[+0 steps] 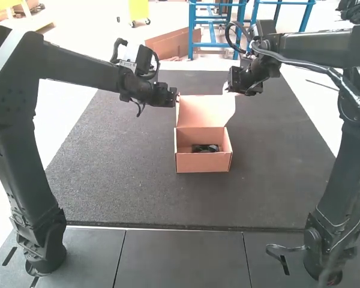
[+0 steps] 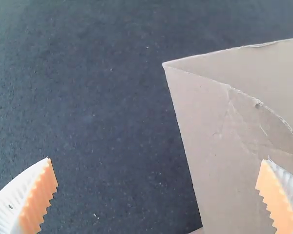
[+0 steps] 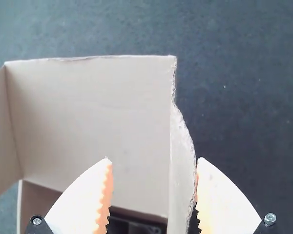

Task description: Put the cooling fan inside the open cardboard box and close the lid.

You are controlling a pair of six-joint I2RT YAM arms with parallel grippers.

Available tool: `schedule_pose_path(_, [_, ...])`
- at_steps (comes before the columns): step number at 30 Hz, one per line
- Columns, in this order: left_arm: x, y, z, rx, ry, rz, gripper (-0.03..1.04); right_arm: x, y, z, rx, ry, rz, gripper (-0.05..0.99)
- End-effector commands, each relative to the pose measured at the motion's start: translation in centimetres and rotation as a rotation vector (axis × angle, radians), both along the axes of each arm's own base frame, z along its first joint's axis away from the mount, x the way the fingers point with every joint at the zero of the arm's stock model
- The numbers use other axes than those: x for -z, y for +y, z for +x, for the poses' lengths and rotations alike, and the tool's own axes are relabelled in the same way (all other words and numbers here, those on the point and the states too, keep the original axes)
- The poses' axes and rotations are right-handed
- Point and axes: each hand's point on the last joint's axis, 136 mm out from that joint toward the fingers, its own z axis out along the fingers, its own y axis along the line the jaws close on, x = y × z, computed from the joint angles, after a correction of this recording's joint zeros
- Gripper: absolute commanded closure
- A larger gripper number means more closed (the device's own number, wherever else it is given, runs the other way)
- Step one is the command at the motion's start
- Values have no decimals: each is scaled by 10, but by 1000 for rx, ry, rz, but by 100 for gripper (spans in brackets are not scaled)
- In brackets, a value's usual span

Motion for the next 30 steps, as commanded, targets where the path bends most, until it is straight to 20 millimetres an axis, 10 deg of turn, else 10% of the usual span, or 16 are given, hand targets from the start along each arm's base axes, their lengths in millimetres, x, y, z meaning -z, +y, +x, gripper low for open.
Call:
schedule_pose_path(1, [-18, -8, 5, 13, -33, -26, 4, -7, -6, 9, 30, -19, 8, 54])
schedule_pose_path(19, [-18, -8, 5, 12, -32, -24, 4, 7, -6, 4, 25, 18, 5, 93])
schedule_pose_path(30, [-15, -8, 1, 18, -18, -17, 4, 8, -10, -5, 25, 36, -14, 95])
